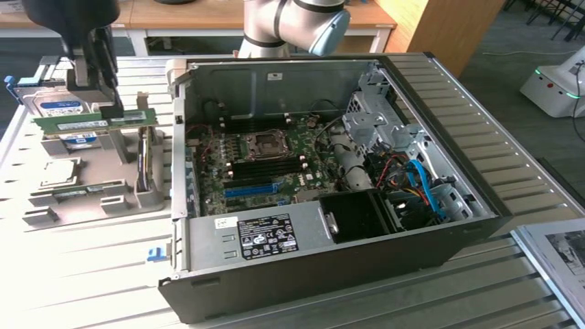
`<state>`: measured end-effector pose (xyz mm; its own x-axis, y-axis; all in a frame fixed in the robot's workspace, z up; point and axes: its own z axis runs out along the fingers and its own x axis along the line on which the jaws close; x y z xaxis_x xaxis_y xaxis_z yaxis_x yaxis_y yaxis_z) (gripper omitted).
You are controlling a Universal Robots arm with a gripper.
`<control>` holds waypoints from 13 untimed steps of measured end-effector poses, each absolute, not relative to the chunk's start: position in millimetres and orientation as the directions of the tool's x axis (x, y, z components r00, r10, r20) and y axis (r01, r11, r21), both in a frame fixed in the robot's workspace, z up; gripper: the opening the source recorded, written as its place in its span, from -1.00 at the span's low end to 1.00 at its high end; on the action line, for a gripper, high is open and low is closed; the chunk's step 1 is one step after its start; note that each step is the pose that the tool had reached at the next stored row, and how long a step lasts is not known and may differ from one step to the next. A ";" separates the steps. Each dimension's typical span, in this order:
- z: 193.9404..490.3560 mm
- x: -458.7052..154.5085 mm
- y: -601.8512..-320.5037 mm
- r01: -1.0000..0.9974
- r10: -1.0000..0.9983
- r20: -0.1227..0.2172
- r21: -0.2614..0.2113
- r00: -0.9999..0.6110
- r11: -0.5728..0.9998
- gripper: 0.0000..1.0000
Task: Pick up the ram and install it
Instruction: 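Pick up the ram and move it above insertion slot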
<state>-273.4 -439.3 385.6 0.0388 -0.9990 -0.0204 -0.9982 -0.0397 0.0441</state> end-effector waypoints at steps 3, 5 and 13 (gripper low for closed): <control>385.6 -268.8 -439.5 -0.998 -0.999 -0.020 0.044 0.039 -0.040 -0.76; 385.6 -265.5 -439.6 -0.998 -0.999 -0.020 0.044 0.039 -0.040 -0.76; 385.6 -253.6 -440.0 -0.998 -0.999 -0.020 0.045 0.039 -0.040 -0.76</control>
<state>-253.6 -440.0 385.6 0.0388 -0.9990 -0.0205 -0.9982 -0.0397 0.0446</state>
